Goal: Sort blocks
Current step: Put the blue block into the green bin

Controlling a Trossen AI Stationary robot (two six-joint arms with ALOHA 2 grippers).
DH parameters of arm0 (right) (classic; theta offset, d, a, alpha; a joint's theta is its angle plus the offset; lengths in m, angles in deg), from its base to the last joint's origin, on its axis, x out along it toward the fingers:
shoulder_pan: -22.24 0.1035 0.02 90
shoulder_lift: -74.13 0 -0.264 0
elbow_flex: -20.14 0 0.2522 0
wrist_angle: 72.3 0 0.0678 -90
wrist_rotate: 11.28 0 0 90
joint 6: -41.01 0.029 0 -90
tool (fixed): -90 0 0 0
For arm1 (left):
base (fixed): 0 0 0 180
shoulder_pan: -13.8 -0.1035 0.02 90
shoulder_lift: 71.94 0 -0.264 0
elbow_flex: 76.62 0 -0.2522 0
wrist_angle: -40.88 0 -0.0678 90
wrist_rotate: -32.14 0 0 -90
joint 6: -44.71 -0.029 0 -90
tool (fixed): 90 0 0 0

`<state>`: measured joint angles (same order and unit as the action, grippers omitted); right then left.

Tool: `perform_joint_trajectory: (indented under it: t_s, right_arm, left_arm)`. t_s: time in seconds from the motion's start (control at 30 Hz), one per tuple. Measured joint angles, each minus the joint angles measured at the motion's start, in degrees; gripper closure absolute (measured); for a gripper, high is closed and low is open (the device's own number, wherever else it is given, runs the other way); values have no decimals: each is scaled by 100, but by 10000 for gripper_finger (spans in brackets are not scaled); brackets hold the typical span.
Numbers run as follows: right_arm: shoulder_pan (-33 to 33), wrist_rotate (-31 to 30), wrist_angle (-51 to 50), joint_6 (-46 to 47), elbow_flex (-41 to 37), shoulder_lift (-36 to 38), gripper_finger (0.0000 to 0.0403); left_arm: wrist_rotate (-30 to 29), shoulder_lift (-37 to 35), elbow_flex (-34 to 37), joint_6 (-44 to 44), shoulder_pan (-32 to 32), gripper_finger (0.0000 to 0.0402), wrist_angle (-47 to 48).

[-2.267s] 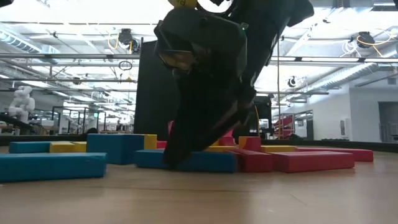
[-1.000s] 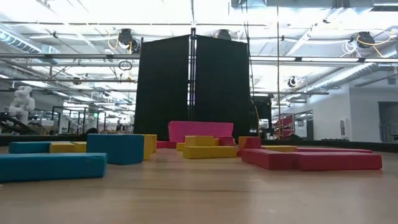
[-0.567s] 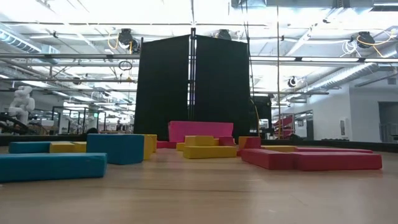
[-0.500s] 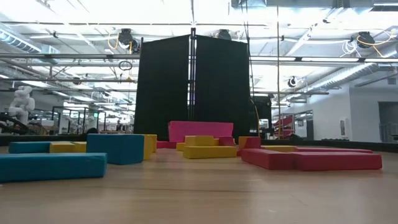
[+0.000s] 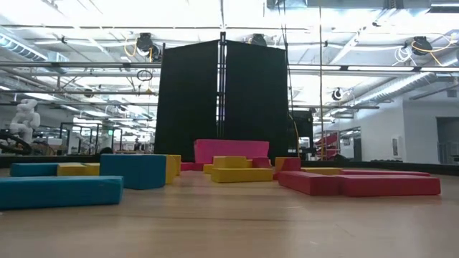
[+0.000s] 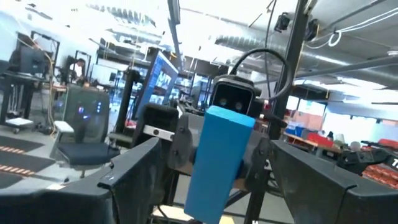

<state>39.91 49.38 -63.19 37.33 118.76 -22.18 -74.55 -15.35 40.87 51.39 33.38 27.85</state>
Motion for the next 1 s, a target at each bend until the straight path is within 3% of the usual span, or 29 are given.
perform_joint_trajectory:
  t_s: [0.23, 1.0]
  right_arm:
    - [-159, 395, 15, 197, 0, 0, 295]
    - [-159, 418, -121, 253, 2, -20, 295]
  left_arm:
    - [265, 297, 0, 3, -134, 100, -372]
    - [316, 405, 0, -108, -200, 100, -729]
